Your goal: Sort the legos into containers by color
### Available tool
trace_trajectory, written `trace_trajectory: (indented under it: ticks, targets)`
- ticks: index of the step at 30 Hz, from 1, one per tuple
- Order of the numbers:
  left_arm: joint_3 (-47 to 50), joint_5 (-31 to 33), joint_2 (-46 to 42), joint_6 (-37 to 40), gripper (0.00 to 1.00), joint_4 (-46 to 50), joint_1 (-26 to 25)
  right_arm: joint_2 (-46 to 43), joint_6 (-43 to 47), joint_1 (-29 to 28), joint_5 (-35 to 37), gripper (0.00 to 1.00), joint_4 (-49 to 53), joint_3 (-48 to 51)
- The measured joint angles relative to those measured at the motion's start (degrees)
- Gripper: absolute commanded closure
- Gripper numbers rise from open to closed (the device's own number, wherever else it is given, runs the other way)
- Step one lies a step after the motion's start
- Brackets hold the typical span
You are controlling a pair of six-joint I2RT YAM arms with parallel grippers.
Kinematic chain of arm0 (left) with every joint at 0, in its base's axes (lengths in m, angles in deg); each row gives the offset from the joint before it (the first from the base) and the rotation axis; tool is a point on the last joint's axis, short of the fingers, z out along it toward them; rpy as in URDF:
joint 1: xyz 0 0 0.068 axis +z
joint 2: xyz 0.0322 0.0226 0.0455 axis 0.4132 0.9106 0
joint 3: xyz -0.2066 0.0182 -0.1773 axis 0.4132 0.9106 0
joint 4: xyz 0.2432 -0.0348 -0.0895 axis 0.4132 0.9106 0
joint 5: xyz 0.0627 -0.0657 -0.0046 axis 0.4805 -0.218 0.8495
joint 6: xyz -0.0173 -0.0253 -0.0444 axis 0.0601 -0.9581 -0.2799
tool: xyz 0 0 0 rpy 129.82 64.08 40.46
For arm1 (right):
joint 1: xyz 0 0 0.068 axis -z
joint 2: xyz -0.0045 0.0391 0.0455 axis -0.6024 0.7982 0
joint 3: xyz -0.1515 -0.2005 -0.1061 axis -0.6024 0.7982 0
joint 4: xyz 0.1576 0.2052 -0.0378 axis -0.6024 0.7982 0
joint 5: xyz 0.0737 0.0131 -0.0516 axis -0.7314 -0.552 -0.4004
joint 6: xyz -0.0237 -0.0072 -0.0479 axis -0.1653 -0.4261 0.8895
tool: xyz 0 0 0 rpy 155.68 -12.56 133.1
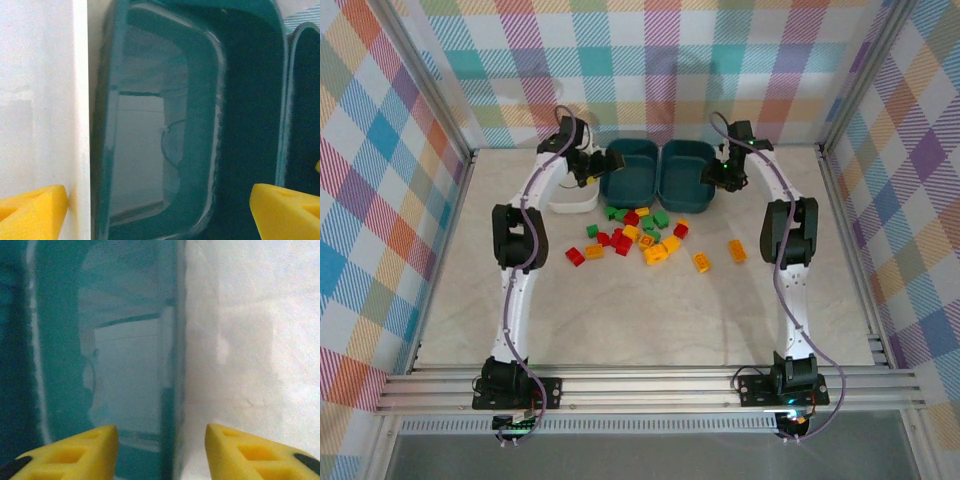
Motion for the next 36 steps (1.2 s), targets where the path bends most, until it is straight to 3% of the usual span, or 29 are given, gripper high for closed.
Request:
trace_trajectory:
  ticks: [8,12,20,25,30,33,36]
  targets:
    - [-2.2,-2.8,1.3,-1.3,0.06,-1.6,-1.5,-22.7,-0.8,0.6,4.1,0.27,-8.2,27.1]
    - [-2.3,-2.8,1.3,-1.2,0.05,-2.1,-1.5,-32.0,-1.3,0.8,6.6,0.22,-11.2,38.7]
    - [1.9,1.9,-2.4,-0.5,0.00,-1.2,-1.5,-36.1,-2.0,0.7,7.5,0.18,-12.3,52.7]
    - [25.0,5.7,-21.6,-2.7,0.00,-6.6,-1.5,-34.9,-2.0,0.2,9.9,0.19,-12.2,55.3]
    - [55.3,6.8,-49.9,-8.0,0.00,-19.2,-2.3,-34.9,-1.7,-0.1,10.9,0.27,-12.0,56.8]
    - [69.9,7.3,-61.5,-11.3,0.00,-26.0,-4.3,-34.9,-1.7,-0.6,11.1,0.34,-11.9,57.6]
    - [82.1,7.5,-67.5,-13.8,0.00,-28.7,-6.3,-34.8,-1.6,-1.4,11.8,0.45,-11.6,57.8]
